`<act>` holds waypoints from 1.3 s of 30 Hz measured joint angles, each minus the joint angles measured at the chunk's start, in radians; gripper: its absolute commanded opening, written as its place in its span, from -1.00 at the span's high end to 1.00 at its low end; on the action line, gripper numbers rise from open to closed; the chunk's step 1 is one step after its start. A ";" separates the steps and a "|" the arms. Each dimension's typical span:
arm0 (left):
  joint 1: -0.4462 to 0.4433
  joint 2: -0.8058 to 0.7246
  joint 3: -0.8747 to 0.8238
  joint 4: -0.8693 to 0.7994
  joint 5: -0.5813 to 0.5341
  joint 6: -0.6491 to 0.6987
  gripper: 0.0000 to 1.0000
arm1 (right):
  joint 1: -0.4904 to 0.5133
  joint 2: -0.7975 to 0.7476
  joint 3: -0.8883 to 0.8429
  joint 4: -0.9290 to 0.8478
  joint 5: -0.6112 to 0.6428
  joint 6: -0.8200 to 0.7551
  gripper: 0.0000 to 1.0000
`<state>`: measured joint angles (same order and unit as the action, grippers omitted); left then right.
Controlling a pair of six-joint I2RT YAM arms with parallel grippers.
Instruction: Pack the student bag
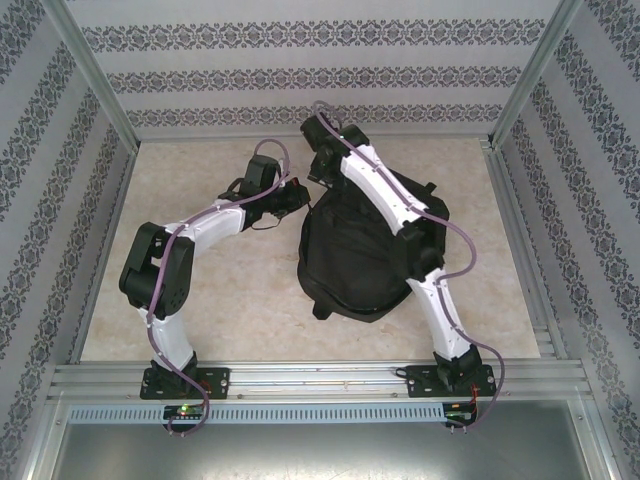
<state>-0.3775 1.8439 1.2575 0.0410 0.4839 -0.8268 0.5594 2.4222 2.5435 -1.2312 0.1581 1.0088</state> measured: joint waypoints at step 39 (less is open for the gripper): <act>-0.002 -0.215 -0.262 0.151 0.044 -0.154 1.00 | -0.117 0.338 0.570 -0.254 -0.060 0.093 1.00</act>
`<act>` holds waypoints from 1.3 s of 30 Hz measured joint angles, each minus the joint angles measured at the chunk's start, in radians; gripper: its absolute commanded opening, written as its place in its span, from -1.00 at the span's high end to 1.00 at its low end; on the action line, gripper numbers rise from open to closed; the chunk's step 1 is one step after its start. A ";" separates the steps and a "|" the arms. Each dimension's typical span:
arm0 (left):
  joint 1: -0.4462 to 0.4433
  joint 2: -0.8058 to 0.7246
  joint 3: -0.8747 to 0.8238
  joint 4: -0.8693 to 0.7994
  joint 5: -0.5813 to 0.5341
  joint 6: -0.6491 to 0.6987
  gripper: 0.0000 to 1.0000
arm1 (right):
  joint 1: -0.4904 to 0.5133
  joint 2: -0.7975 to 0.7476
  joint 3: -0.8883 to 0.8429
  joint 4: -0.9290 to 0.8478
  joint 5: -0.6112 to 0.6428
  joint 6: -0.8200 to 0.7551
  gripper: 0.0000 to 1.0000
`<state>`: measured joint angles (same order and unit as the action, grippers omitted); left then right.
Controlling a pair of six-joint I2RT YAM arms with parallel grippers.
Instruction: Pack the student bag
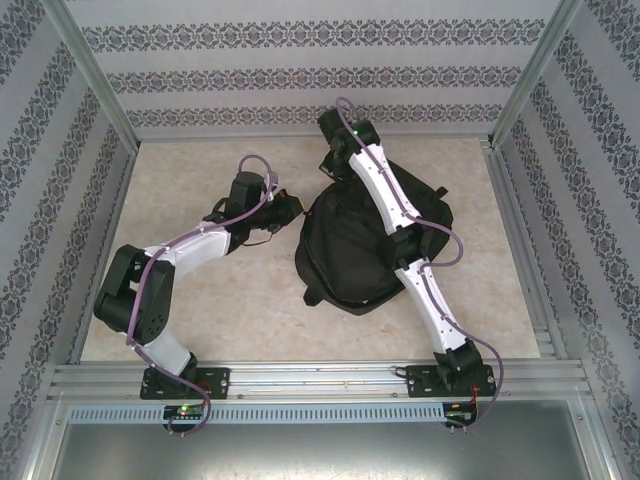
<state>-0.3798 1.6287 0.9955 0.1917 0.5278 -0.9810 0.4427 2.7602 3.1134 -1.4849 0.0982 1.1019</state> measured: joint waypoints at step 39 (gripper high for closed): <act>0.029 -0.208 -0.133 -0.074 0.005 0.037 1.00 | 0.220 -0.198 0.005 -0.098 -0.068 -0.259 0.19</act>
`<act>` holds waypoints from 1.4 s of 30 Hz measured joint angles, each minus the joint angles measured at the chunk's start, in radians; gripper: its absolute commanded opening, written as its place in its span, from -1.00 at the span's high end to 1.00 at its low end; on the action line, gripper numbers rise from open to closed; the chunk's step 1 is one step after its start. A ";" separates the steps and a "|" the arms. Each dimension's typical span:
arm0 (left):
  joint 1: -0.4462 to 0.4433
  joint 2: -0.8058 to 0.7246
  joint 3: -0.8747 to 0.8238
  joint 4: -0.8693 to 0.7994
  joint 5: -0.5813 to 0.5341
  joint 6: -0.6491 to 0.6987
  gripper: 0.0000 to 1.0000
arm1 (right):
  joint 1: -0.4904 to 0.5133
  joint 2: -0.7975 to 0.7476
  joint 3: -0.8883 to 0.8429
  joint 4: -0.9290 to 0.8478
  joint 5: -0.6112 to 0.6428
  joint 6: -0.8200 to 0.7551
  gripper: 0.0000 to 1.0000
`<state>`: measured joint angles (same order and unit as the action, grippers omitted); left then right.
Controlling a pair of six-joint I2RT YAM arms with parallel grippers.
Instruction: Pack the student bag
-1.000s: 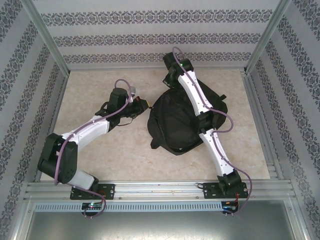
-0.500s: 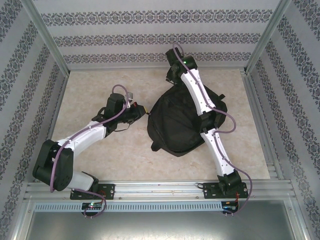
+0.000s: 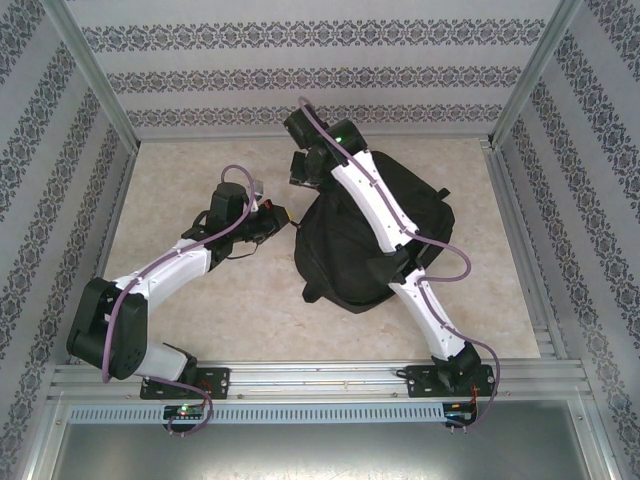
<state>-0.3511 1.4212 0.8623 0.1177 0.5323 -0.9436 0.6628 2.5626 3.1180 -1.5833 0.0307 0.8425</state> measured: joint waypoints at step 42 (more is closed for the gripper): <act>0.031 0.000 -0.023 0.027 0.026 -0.003 1.00 | 0.049 0.211 0.000 -0.028 0.021 0.180 1.00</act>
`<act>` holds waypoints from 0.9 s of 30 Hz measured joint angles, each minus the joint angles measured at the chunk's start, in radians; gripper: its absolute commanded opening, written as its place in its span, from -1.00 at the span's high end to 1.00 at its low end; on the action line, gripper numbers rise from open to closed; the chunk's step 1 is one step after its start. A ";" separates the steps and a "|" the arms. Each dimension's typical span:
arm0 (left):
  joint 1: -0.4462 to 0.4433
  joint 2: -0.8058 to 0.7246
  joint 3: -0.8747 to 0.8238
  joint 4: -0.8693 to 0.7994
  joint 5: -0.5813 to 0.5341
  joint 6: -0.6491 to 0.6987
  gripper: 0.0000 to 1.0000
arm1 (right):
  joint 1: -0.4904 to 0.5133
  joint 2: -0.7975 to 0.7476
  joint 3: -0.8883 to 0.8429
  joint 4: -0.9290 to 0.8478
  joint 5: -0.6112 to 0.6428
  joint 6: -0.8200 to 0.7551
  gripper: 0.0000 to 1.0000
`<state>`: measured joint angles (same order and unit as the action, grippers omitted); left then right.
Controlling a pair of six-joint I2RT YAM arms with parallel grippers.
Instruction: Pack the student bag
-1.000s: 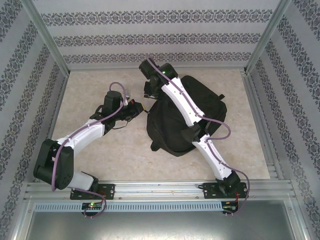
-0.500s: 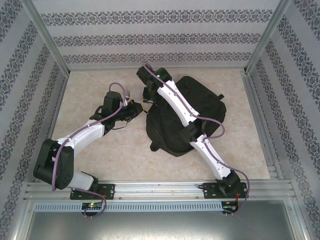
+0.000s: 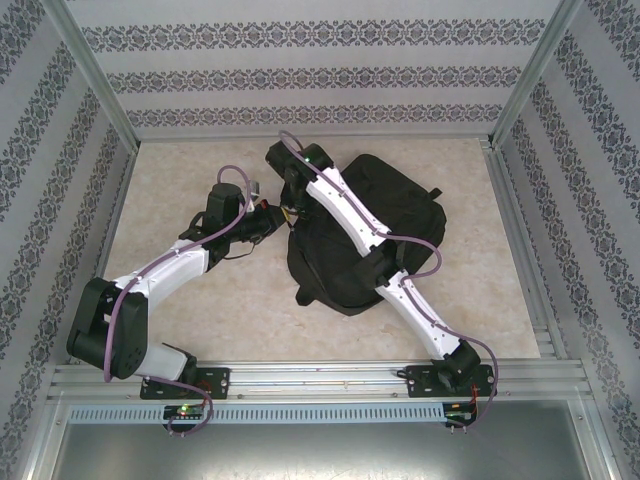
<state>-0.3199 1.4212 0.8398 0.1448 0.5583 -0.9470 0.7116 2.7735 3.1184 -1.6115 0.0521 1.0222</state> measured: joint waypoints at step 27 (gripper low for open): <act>0.002 -0.086 -0.029 -0.060 -0.012 0.042 1.00 | -0.131 -0.139 0.000 0.000 -0.003 -0.023 0.27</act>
<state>-0.3183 1.3350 0.8104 0.0845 0.5465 -0.9051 0.5804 2.6343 3.1184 -1.6115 0.0486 0.9997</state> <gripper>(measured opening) 0.049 0.216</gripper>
